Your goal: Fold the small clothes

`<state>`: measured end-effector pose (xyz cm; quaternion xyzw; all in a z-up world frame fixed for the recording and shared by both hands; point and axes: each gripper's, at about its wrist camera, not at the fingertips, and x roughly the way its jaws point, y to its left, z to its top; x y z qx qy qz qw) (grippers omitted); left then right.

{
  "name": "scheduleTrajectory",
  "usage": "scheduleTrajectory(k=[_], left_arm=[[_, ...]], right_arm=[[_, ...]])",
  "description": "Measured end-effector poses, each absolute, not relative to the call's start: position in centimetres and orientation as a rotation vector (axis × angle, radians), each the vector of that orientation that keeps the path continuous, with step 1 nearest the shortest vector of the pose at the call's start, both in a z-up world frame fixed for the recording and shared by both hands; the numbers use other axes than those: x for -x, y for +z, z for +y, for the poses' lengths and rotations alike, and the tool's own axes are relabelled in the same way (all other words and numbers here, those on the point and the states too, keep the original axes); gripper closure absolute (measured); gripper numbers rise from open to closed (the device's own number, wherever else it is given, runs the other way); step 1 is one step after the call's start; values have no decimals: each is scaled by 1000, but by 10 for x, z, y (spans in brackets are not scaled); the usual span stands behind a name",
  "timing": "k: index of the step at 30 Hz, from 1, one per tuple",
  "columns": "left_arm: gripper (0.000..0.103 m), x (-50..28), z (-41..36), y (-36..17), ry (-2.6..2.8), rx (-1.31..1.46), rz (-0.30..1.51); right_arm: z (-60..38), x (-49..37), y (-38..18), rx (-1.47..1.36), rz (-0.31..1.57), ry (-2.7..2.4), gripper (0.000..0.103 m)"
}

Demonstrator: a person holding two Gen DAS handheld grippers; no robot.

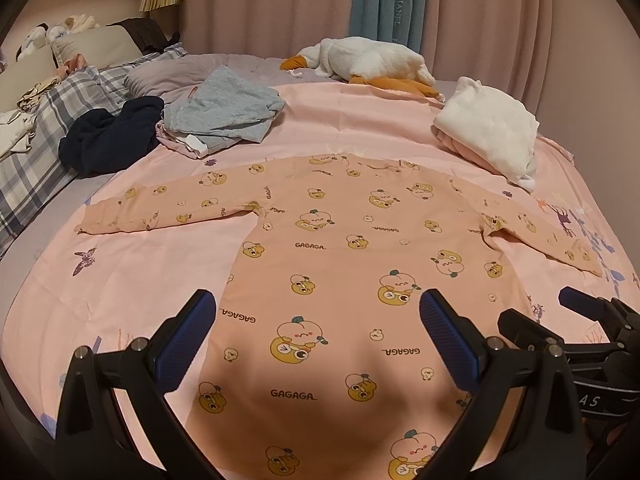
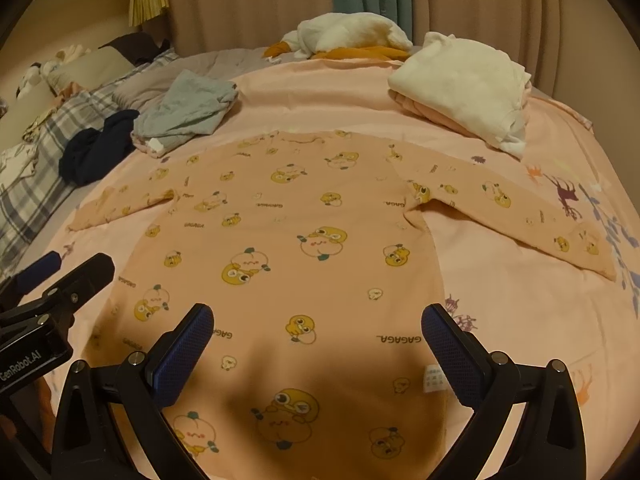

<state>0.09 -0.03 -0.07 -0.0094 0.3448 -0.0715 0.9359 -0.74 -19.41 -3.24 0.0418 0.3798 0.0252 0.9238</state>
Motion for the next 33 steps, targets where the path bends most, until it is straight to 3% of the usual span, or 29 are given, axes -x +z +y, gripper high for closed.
scheduleTrajectory(k=[33], left_arm=[[4, -1, -3, -2, -169, 7, 713]], right_arm=[[-199, 6, -31, -88, 785, 40, 0]])
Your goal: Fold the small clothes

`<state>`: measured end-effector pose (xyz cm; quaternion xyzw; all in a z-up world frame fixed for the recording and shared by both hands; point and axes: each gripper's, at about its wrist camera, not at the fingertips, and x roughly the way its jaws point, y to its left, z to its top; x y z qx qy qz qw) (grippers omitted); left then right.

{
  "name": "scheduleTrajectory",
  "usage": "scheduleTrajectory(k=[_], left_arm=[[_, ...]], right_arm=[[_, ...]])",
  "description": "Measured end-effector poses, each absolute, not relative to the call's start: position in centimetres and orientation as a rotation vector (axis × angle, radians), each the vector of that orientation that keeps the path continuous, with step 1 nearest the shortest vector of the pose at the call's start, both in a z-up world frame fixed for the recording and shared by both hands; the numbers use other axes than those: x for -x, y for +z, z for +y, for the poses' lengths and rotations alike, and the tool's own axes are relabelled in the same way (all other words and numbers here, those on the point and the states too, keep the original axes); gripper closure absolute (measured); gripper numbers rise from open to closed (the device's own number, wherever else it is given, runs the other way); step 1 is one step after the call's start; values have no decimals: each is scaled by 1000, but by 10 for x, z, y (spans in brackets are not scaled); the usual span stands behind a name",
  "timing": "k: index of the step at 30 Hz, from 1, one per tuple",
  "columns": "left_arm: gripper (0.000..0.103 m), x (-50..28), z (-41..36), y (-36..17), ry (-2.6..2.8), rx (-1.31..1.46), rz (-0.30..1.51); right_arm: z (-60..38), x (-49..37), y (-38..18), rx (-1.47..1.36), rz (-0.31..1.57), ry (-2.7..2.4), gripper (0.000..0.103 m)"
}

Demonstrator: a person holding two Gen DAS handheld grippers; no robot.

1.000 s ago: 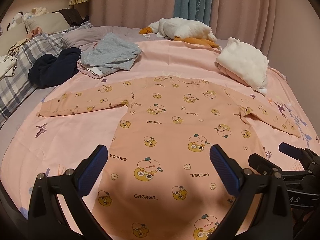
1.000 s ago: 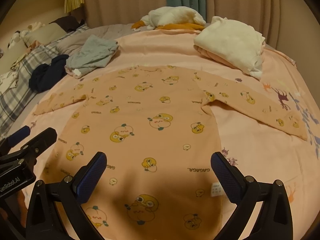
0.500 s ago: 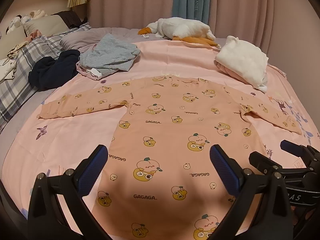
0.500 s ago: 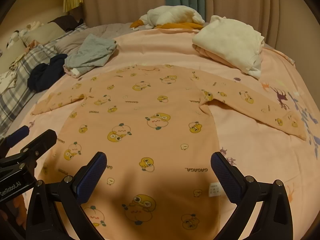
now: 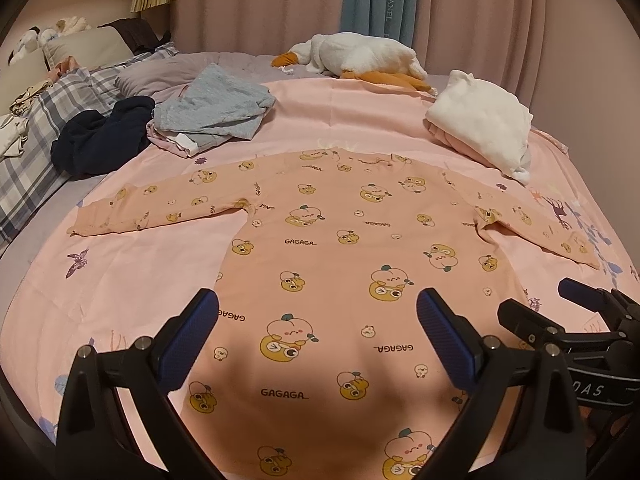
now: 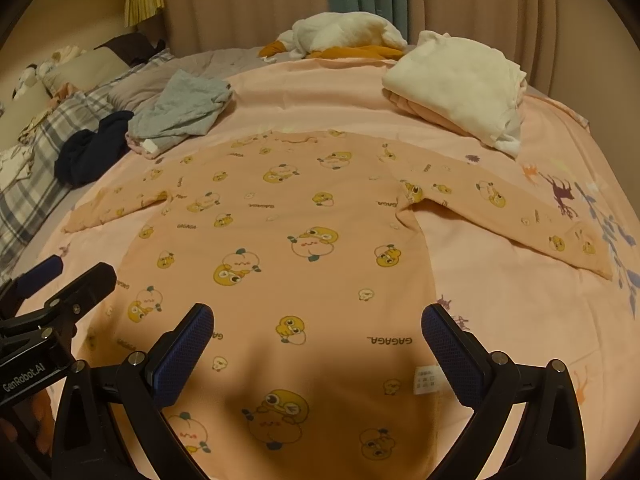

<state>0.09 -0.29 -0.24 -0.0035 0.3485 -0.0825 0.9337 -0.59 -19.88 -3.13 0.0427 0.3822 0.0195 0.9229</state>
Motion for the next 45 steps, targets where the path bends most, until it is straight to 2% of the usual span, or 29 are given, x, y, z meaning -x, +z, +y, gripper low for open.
scheduleTrajectory(k=[45], left_arm=[[6, -3, -16, -9, -201, -27, 700]], right_arm=[[-210, -1, -36, -165, 826, 83, 0]])
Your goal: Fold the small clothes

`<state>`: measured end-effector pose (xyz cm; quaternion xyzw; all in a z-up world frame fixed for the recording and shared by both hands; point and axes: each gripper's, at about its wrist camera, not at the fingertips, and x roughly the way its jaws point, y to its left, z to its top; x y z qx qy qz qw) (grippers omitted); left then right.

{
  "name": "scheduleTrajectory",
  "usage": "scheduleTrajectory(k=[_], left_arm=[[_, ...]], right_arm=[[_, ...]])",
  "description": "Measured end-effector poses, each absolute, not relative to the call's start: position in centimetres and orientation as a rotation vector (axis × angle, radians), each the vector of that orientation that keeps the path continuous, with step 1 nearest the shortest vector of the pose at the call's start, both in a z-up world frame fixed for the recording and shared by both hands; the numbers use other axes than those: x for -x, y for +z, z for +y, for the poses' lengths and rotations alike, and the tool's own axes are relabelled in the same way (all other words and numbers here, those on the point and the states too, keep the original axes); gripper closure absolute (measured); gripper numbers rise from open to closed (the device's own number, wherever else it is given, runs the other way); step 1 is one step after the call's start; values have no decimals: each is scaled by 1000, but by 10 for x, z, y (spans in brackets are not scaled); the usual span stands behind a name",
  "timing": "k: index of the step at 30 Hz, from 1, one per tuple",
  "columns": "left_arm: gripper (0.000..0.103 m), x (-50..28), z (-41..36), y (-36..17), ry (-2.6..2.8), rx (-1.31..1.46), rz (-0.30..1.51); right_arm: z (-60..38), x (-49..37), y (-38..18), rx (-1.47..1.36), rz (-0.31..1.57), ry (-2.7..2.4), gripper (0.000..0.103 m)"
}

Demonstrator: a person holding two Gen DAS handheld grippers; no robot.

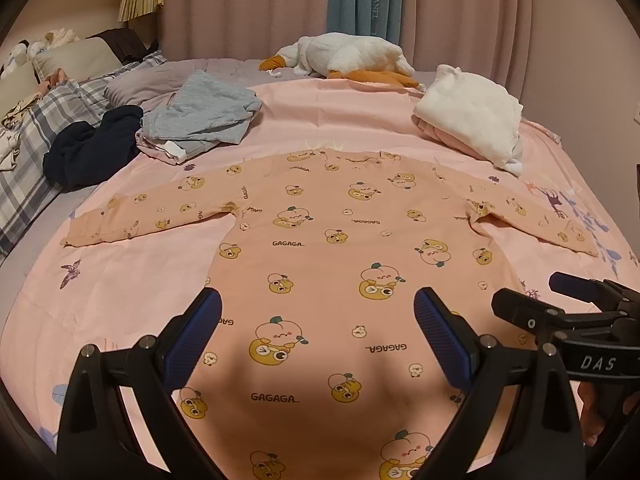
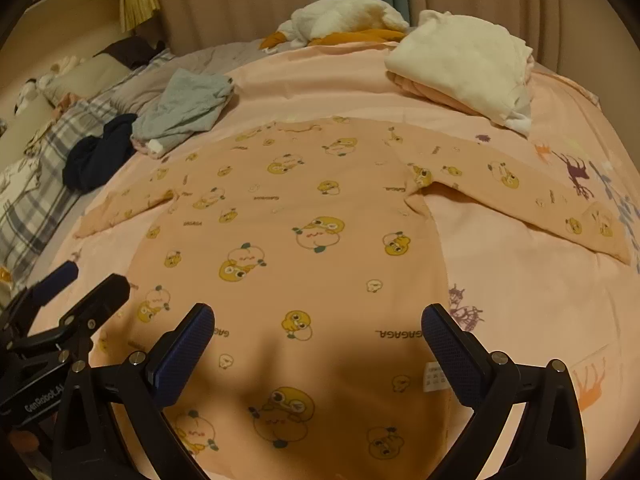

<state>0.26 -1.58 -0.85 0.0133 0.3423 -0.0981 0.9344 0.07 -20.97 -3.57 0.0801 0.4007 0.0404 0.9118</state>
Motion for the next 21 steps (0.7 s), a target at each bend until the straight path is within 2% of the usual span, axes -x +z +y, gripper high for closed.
scheduleTrajectory(k=[14, 21], left_arm=[[6, -12, -17, -15, -212, -19, 702], [6, -17, -24, -19, -256, 21, 710]], right_arm=[[-233, -9, -31, -220, 807, 109, 0], [-316, -9, 1, -301, 707, -28, 0]])
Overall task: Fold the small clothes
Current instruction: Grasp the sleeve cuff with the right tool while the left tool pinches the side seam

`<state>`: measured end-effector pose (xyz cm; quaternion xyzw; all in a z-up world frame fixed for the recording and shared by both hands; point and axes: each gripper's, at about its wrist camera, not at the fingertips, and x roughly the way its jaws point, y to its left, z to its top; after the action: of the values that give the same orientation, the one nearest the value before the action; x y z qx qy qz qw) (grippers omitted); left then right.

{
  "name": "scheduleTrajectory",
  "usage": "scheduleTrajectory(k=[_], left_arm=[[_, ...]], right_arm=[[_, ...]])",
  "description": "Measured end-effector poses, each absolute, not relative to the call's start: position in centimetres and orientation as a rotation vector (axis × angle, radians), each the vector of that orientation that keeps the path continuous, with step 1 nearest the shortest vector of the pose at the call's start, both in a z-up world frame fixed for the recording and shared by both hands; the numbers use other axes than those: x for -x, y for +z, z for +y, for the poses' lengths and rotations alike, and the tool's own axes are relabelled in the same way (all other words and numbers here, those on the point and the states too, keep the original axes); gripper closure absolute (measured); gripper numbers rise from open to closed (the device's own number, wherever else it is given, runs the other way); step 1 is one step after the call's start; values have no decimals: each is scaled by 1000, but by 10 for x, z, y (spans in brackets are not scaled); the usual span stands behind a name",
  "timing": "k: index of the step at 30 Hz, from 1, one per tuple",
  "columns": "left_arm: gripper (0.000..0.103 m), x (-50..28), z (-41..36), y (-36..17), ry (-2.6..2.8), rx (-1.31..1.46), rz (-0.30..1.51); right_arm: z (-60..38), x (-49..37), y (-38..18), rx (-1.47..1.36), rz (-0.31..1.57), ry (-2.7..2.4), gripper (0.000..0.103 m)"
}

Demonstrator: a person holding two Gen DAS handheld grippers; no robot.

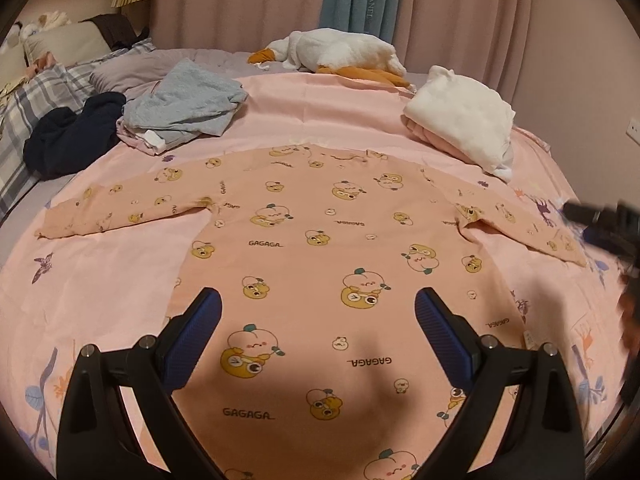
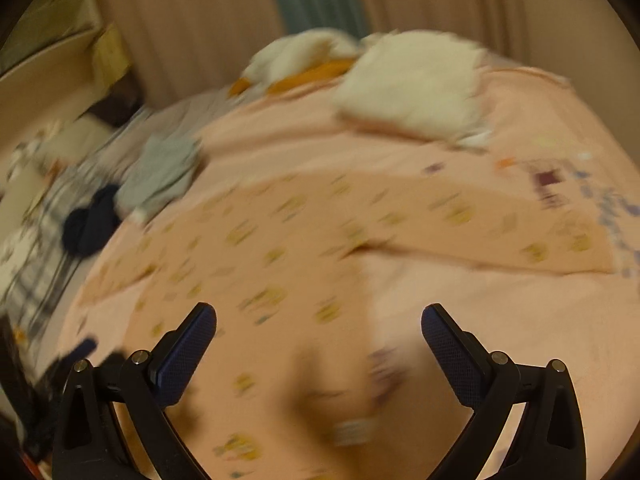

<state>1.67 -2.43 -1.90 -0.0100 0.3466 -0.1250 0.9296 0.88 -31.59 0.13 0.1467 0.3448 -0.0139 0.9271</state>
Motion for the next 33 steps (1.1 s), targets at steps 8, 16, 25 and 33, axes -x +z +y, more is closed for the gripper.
scheduleTrajectory(k=[8, 16, 25, 33], left_arm=[[6, -23, -29, -26, -242, 28, 698], [6, -45, -19, -35, -255, 60, 691], [7, -80, 12, -45, -216, 194, 743], [8, -103, 28, -64, -174, 234, 796]], right_arm=[[-454, -8, -9, -480, 746, -276, 0], [-551, -4, -50, -721, 762, -319, 0], [-580, -8, -94, -847, 794, -305, 11], [-564, -23, -93, -661, 793, -378, 60]])
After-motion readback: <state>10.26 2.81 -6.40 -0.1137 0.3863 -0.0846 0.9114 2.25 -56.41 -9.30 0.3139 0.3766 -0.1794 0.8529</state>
